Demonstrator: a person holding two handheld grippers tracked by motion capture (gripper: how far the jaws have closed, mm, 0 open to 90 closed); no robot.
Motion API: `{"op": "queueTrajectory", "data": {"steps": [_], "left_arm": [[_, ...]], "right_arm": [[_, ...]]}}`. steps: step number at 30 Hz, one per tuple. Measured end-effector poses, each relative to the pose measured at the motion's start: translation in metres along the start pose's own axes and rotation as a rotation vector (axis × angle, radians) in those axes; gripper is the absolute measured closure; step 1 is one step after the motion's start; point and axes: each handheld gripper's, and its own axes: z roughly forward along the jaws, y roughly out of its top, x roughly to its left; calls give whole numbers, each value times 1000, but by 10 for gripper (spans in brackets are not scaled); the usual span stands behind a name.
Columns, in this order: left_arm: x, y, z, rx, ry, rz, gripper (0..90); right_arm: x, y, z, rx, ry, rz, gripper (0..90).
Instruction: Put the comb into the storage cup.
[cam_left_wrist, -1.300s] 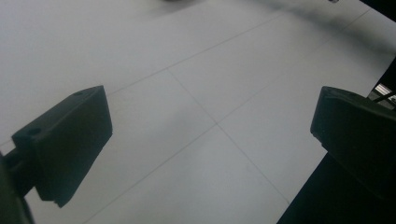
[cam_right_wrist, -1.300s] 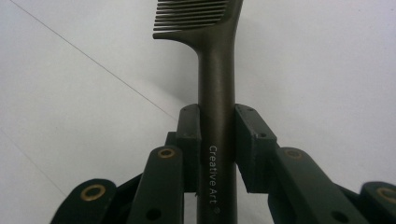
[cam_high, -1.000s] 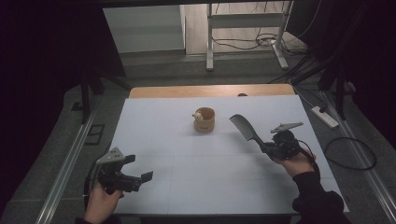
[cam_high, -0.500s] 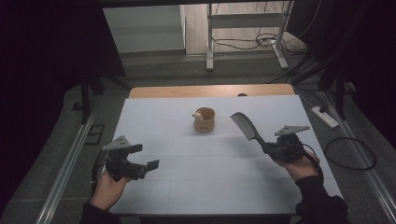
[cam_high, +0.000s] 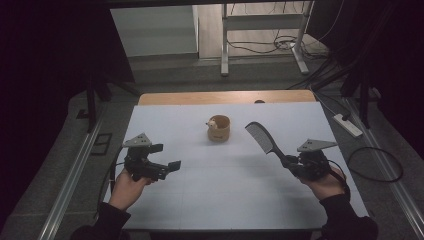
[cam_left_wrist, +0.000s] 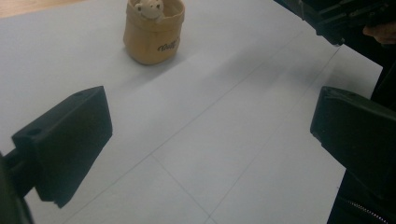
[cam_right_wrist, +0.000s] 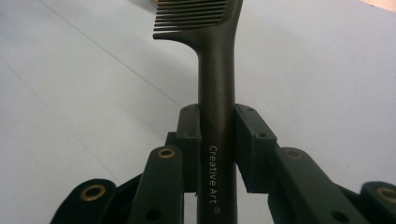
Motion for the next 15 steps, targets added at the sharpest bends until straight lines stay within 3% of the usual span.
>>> {"op": "queueTrajectory", "data": {"steps": [15], "left_arm": [[0,24,19,18,-38,42,0]], "right_arm": [[14,-3,-13,-52,25,-59,724]]}}
